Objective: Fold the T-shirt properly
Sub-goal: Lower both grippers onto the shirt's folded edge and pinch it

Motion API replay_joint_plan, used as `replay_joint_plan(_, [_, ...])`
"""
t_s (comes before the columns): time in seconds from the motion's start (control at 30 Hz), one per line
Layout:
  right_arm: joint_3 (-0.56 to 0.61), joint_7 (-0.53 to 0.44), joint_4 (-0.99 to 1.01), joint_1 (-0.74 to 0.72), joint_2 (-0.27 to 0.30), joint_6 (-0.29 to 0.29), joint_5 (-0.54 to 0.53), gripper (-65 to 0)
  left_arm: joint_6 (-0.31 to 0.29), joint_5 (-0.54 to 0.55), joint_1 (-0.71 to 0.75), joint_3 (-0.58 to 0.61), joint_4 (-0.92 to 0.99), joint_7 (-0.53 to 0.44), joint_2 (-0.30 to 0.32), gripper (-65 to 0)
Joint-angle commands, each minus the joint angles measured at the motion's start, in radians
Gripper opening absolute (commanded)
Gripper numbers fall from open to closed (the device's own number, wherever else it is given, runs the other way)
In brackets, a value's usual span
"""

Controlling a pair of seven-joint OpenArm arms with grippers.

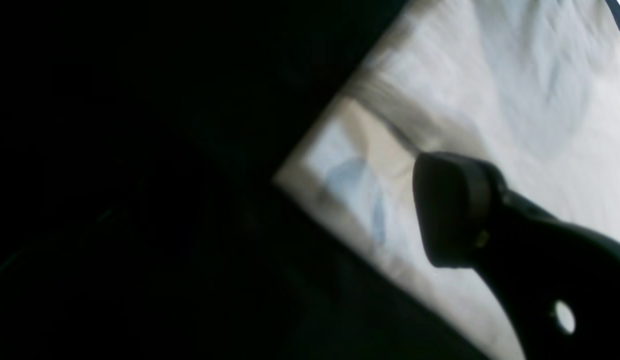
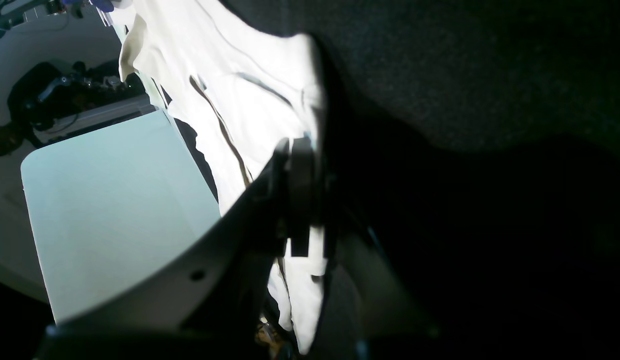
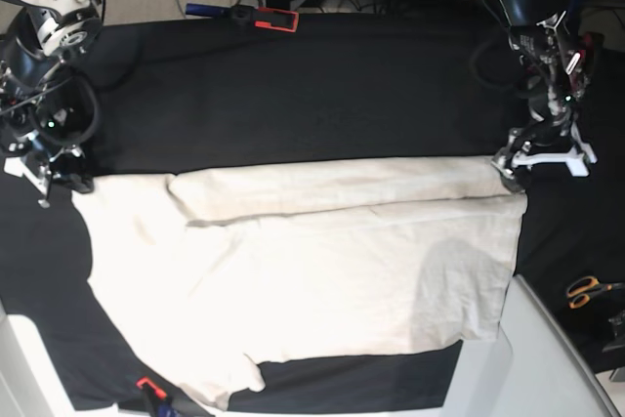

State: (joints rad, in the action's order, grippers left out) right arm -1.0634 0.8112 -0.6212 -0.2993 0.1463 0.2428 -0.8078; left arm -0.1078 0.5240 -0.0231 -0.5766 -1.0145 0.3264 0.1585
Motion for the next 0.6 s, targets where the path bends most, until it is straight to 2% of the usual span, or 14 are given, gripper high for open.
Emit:
replay_joint_plan(0.0, [-0.004, 0.0, -0.006, -0.011, 0.011, 0.003, -0.006, -63.6, -0.008, 0.014, -0.004, 0.005, 0.016, 0.043, -0.003, -4.9])
replay_joint_plan(0.07, [-0.004, 0.0, -0.006, -0.011, 0.011, 0.003, -0.006, -63.6, -0.008, 0.015, -0.008, 0.005, 0.039, 0.026, -0.004, -10.5])
replay_joint_plan(0.13, [-0.004, 0.0, -0.006, -0.011, 0.013, 0.003, -0.006, -63.6, -0.008, 0.015, -0.011, 0.007, 0.05, 0.023, -0.004, -13.3])
replay_joint_plan(0.57, [-0.004, -0.003, -0.007, -0.011, 0.013, 0.003, -0.006, -63.6, -0.008, 0.017, -0.047, 0.01, 0.003, 0.032, -0.029, -14.3])
